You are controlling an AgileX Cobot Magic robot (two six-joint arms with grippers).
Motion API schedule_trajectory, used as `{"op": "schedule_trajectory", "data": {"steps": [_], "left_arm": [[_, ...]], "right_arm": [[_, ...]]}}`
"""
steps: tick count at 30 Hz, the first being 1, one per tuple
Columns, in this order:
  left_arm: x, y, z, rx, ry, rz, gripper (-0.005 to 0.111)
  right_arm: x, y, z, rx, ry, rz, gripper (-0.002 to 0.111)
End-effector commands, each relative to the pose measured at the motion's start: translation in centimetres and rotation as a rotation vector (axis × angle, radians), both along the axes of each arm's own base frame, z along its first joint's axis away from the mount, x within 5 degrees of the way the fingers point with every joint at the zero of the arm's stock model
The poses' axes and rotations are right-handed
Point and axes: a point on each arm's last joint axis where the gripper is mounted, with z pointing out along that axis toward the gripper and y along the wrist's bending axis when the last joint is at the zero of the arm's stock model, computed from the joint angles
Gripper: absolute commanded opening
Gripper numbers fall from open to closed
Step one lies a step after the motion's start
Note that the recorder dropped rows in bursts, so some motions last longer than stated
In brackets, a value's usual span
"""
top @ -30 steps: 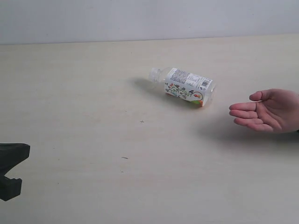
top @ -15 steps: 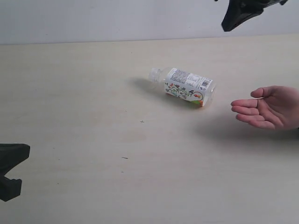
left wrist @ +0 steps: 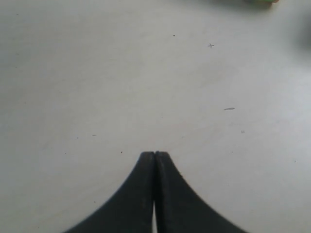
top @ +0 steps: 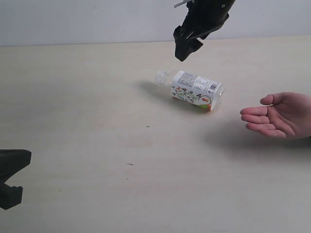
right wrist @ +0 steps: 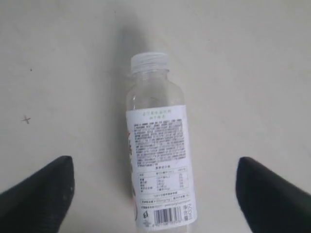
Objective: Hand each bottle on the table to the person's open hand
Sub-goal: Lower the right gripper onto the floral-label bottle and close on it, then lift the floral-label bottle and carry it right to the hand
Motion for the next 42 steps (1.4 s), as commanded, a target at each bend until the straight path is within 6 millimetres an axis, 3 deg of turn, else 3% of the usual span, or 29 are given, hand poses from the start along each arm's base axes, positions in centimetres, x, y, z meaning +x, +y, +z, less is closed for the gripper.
{"op": "schedule_trajectory", "data": {"steps": [1, 12, 22, 28, 30, 32, 36, 42], "left_arm": [[0.0, 0.1, 0.1, -0.001, -0.009, 0.003, 0.0], [0.0, 0.1, 0.1, -0.001, -0.009, 0.003, 0.0], [0.0, 0.1, 0.1, -0.001, -0.009, 0.003, 0.0], [0.0, 0.1, 0.1, -0.001, -0.009, 0.003, 0.0], [0.0, 0.1, 0.1, -0.001, -0.009, 0.003, 0.0], [0.0, 0.1, 0.1, -0.001, -0.009, 0.003, 0.0], [0.0, 0.1, 0.1, -0.001, -0.009, 0.003, 0.0], [0.0, 0.1, 0.1, -0.001, -0.009, 0.003, 0.0]], "right_arm": [[0.9, 0.6, -1.2, -0.004, -0.044, 0.012, 0.093], [1.9, 1.2, -7.3, -0.085, 0.07, 0.052, 0.092], [2.9, 1.6, -11.5, -0.113, 0.08, 0.05, 0.092], [3.0, 1.7, -12.3, -0.113, 0.08, 0.046, 0.091], [3.0, 1.7, -12.3, -0.111, 0.082, 0.037, 0.085], [3.0, 1.6, -12.4, -0.11, 0.093, 0.017, 0.068], [2.7, 1.4, -12.4, -0.129, 0.124, 0.01, -0.001], [3.0, 1.6, -11.5, -0.069, 0.112, -0.137, 0.0]]}}
